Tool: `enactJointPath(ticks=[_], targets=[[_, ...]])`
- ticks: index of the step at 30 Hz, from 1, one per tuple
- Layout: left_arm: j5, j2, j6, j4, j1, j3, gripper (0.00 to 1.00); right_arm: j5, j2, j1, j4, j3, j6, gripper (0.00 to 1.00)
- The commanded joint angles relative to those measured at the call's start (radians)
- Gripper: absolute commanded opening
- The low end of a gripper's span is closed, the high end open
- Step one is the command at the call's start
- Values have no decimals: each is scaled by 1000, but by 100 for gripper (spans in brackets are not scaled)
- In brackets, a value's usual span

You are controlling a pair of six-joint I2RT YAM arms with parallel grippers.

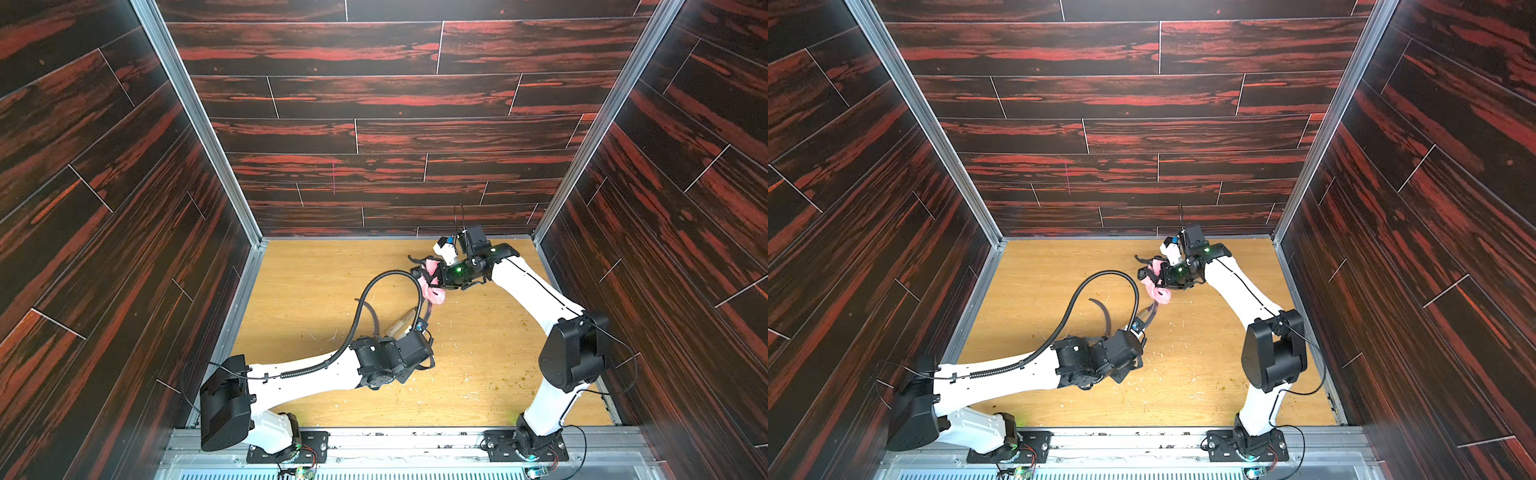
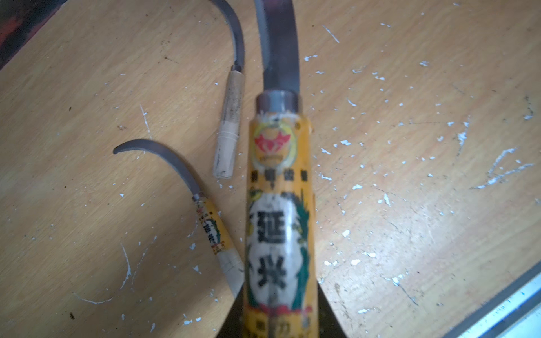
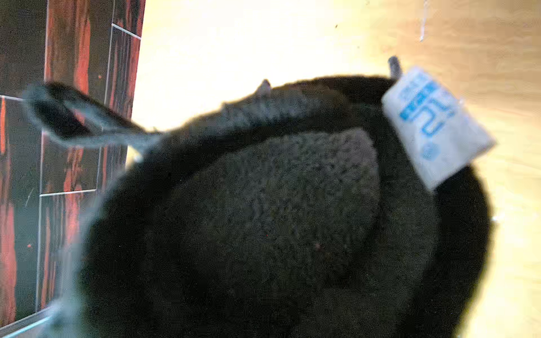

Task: Wipe small sickles with rags
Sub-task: Wipe the small sickle.

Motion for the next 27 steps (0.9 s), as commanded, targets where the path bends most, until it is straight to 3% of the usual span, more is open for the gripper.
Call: enactJointPath(ticks=[1,14,23,27], targets=[[27,-74,90,167,-73,45,0,-19,75,-8,54,25,-16,0],[13,-68,71,137,-88,40,0,0,87,-83,79,56,-4,0],[-19,-20,-6,202,-88,26,0,231,-51,-148,68,-17,21,0],[-21,51,-35,175,-88,71,0,260,-130,-183,83,-114,34,0]])
